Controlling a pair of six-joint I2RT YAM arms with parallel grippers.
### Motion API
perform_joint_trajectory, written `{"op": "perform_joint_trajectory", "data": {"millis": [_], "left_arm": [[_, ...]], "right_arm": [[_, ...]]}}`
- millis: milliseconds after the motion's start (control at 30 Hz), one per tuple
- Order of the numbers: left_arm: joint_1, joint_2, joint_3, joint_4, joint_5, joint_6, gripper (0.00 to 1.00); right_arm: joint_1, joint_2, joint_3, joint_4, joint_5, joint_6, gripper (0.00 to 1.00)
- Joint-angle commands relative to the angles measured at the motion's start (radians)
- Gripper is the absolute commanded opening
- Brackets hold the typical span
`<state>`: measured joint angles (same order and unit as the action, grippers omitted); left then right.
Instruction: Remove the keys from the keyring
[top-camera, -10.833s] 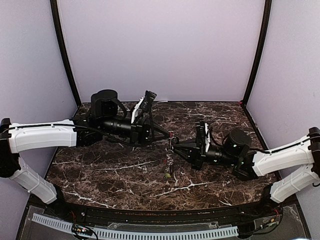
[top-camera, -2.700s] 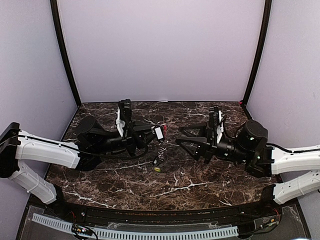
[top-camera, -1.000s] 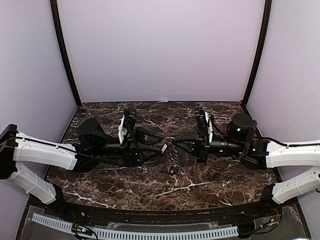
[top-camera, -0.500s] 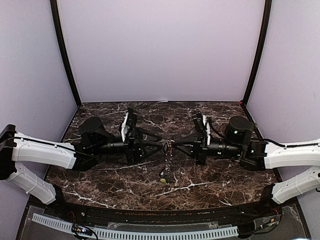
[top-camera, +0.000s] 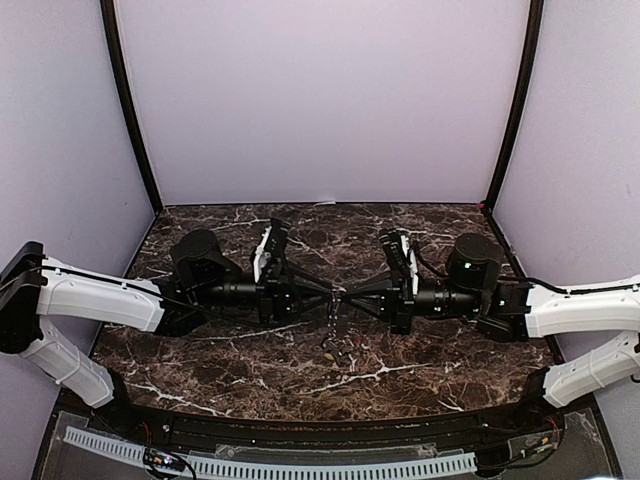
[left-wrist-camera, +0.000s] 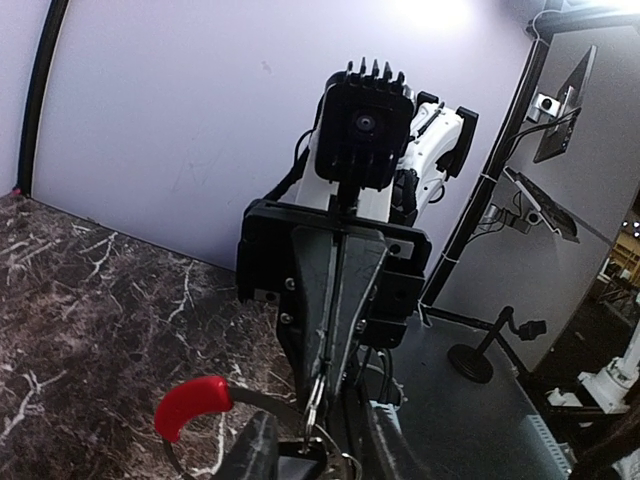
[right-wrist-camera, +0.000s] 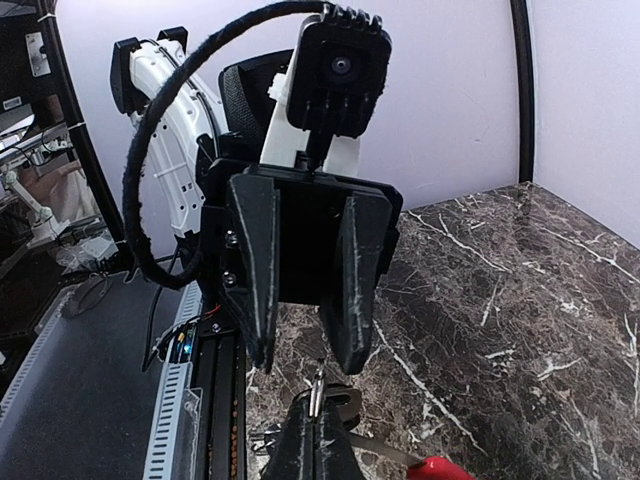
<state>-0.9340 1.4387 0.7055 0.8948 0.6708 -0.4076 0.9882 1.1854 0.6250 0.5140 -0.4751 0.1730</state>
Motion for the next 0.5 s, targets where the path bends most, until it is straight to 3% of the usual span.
{"op": "perform_joint_trajectory", "data": {"millis": [0, 133, 300, 467], "left_arm": [[0.003, 0.004, 0.034, 0.003, 0.049, -0.011, 0.26], [0.003, 0.009, 0.037, 0.004, 0.051, -0.014, 0.16], [0.003, 0.017, 0.038, 0.009, 0.053, -0.016, 0.12], [0.003, 0.020, 0.035, 0.019, 0.057, -0.024, 0.00]], "right_arm": [[-0.005, -0.001, 0.021, 0.051, -0.022, -0.007, 0.00], [-0.005, 0.000, 0.021, 0.051, -0.020, -0.006, 0.00], [-0.005, 0.003, 0.021, 0.051, -0.021, -0.005, 0.00], [-0.005, -0.007, 0.009, 0.075, 0.009, 0.000, 0.00]]}}
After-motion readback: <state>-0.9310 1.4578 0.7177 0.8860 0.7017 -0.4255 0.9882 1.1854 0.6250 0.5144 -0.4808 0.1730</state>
